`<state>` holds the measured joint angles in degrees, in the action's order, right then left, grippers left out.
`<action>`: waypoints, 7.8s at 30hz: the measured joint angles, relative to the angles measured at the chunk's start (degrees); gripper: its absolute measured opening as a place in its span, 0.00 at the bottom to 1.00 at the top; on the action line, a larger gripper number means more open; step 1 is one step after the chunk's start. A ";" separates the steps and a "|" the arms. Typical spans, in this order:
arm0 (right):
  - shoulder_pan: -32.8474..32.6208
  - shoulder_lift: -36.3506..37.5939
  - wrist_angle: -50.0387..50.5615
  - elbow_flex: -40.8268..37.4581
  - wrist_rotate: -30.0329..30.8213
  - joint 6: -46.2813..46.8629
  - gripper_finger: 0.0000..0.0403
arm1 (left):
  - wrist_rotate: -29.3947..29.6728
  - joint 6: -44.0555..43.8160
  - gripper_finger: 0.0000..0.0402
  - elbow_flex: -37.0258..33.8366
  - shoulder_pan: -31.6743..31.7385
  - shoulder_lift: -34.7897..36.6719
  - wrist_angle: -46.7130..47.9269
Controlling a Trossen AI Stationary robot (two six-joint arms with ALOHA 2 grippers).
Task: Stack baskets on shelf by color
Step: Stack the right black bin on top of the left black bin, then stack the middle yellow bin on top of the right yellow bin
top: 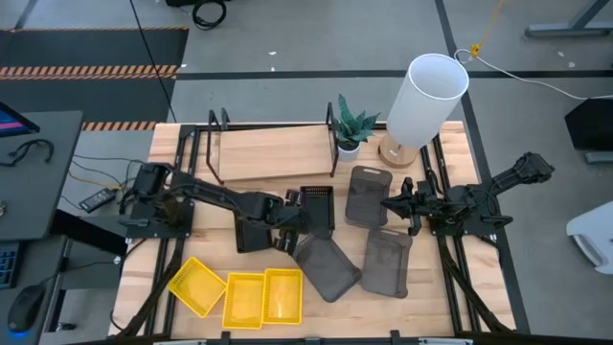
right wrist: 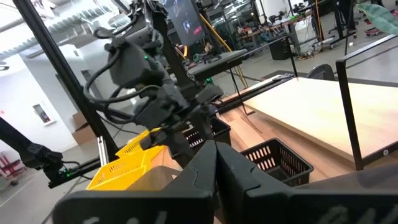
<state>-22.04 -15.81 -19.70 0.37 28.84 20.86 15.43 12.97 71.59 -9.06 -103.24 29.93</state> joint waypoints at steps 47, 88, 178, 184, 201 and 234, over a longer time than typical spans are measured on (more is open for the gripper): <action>0.00 -0.97 -1.39 0.01 0.02 0.00 0.04 | -9.42 3.81 0.35 0.00 1.05 -4.74 -3.19; 0.00 -1.42 -1.90 0.00 0.02 0.00 0.04 | 1.89 -40.35 0.04 0.02 -22.10 20.44 27.63; 0.00 -1.43 -2.43 0.01 0.02 0.00 0.04 | -10.18 -45.58 0.04 1.95 -26.98 -2.18 27.03; 0.00 -1.45 -2.47 0.01 0.02 0.00 0.04 | -8.80 -42.69 0.05 1.97 -26.69 -1.67 30.58; 0.00 -1.43 -2.49 0.01 0.02 0.00 0.04 | -6.77 -46.83 0.04 1.90 -26.08 11.92 32.25; 0.00 -1.43 -2.67 0.01 0.00 0.00 0.04 | -16.73 -52.82 0.04 1.92 -21.11 6.60 3.02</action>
<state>-22.04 -17.24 -22.37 0.38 28.84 20.86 -1.30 -39.86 73.52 -30.16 -96.65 32.95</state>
